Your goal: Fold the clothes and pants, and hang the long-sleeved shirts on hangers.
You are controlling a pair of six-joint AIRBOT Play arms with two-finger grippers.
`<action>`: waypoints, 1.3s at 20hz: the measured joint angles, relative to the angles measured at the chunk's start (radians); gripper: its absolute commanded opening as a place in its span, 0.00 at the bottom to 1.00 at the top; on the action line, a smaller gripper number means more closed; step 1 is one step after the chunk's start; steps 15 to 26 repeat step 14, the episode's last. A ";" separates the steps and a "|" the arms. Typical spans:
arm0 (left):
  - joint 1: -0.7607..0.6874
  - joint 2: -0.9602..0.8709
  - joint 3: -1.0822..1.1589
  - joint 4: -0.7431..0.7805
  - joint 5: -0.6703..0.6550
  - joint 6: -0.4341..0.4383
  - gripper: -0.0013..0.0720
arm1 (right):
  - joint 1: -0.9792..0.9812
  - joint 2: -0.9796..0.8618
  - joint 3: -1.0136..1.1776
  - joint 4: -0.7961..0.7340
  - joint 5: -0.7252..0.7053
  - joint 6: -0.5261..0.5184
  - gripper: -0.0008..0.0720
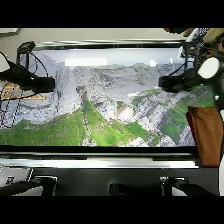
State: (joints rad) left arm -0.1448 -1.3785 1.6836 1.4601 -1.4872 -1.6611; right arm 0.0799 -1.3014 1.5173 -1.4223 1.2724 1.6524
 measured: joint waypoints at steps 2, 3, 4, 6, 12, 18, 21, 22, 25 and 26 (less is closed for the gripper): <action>0.000 -0.002 -0.008 0.000 0.006 0.005 0.04 | 0.025 -0.005 0.000 -0.037 0.005 -0.003 0.05; 0.000 -0.003 -0.010 0.000 0.008 0.005 0.04 | 0.032 -0.006 0.000 -0.048 0.014 -0.003 0.05; 0.000 -0.004 -0.012 0.000 0.011 0.007 0.04 | 0.038 -0.007 0.000 -0.056 0.019 -0.004 0.05; 0.000 -0.007 -0.014 0.000 0.013 0.009 0.04 | 0.045 -0.008 0.000 -0.067 0.027 -0.007 0.05; 0.000 -0.014 -0.016 0.000 0.014 0.012 0.04 | 0.051 -0.009 0.000 -0.079 0.033 -0.007 0.05; 0.000 -0.015 -0.016 0.000 0.014 0.012 0.04 | 0.051 -0.009 0.000 -0.082 0.033 -0.008 0.05; 0.000 -0.015 -0.016 0.000 0.014 0.012 0.04 | 0.051 -0.009 0.000 -0.082 0.033 -0.008 0.05; 0.000 -0.015 -0.016 0.000 0.014 0.012 0.04 | 0.051 -0.009 0.000 -0.082 0.033 -0.008 0.05; 0.000 -0.015 -0.016 0.000 0.014 0.012 0.04 | 0.051 -0.009 0.000 -0.082 0.033 -0.008 0.05; 0.000 -0.015 -0.016 0.000 0.014 0.012 0.04 | 0.051 -0.009 0.000 -0.082 0.033 -0.008 0.05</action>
